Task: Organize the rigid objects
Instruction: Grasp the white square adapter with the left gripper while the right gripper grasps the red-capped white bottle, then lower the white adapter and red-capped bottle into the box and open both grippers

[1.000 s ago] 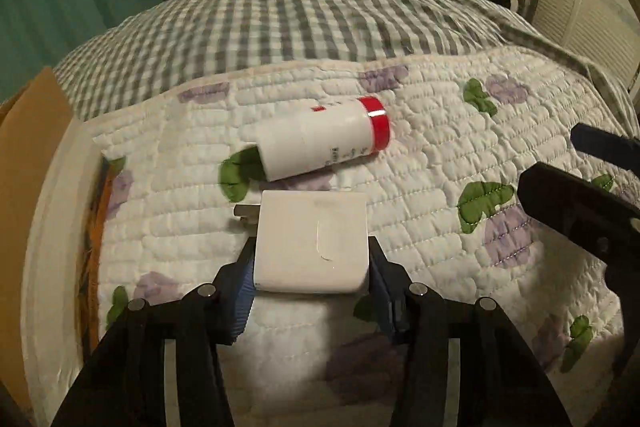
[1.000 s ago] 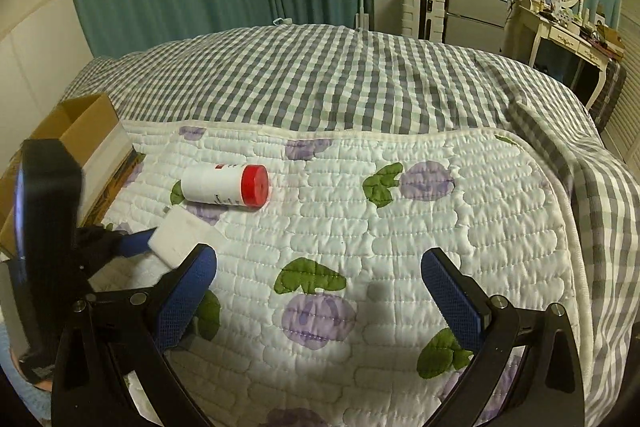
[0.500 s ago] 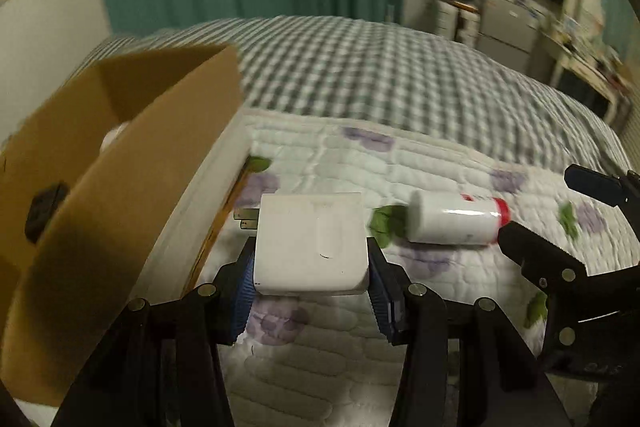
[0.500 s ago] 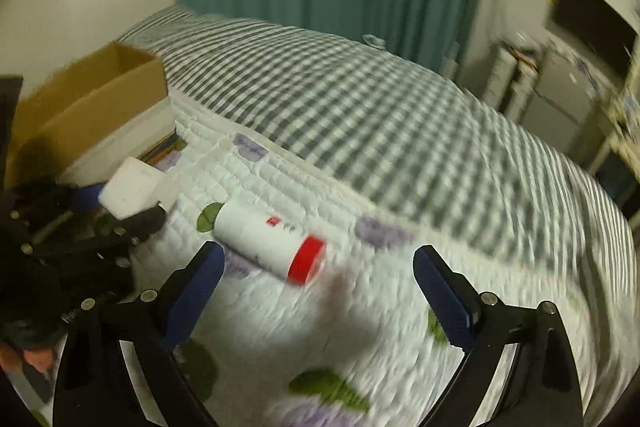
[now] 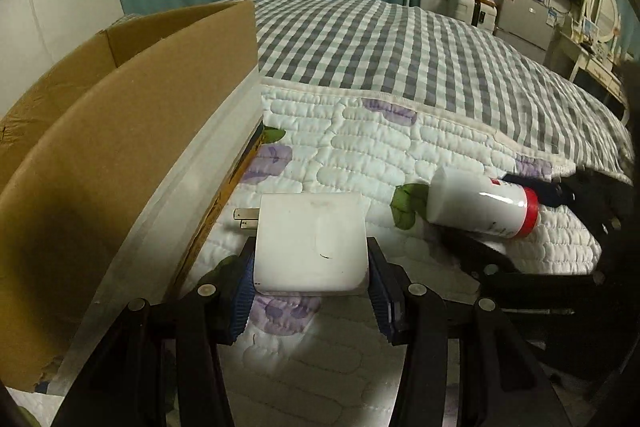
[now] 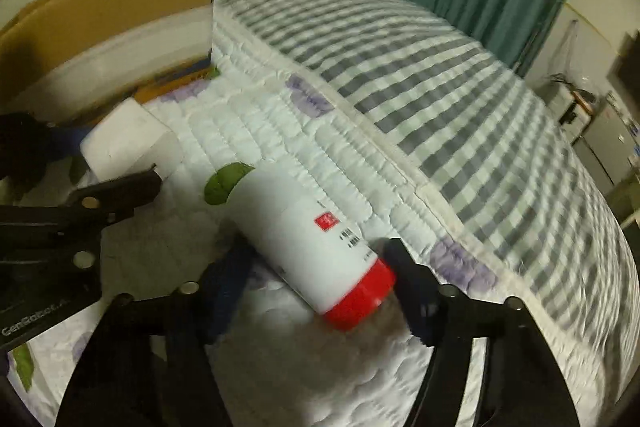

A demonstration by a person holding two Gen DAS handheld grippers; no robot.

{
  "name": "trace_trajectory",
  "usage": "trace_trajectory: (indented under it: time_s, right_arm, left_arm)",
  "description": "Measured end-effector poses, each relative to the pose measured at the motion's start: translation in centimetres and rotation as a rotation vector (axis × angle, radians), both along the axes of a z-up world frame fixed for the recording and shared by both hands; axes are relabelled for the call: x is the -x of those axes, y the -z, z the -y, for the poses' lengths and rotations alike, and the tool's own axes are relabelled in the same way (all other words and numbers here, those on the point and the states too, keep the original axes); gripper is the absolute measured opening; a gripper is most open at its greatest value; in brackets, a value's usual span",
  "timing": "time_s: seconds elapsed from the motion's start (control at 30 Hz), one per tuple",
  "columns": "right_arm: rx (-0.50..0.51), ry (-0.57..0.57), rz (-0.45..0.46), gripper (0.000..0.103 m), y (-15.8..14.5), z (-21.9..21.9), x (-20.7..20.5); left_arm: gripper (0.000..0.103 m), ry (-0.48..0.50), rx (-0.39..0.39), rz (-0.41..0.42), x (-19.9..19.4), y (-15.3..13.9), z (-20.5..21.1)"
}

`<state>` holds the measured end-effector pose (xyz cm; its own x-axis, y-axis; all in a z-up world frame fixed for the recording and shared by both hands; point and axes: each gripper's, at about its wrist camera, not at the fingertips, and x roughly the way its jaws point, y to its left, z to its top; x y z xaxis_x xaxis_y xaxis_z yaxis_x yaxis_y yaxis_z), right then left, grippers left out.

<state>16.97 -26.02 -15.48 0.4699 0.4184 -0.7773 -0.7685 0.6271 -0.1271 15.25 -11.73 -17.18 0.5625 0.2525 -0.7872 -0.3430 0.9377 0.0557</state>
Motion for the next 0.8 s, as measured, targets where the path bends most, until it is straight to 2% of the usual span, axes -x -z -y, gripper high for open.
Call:
trace_trajectory:
  time_s: [0.03,0.2,0.33,0.6,0.8]
  right_arm:
    - [-0.02,0.01,-0.021,0.051,-0.1,0.5,0.4]
    - [-0.019,0.095,-0.02,0.041,-0.8,1.7,3.0]
    - [-0.01,0.149,-0.023,0.04,-1.7,2.4,5.3]
    - [-0.114,0.243,-0.044,0.036,-4.8,4.6,9.2]
    - [-0.146,0.295,-0.052,0.036,-6.5,4.8,11.5]
  left_arm:
    - [0.05,0.001,0.001,-0.001,0.1,-0.1,-0.1]
    - [0.05,0.022,-0.005,0.001,1.1,-0.8,0.2]
    - [0.05,0.057,0.016,0.002,2.1,-1.7,0.8]
    - [0.05,0.11,0.044,0.019,4.0,-4.0,1.0]
    - [0.05,0.159,0.057,0.05,5.8,-6.4,0.8]
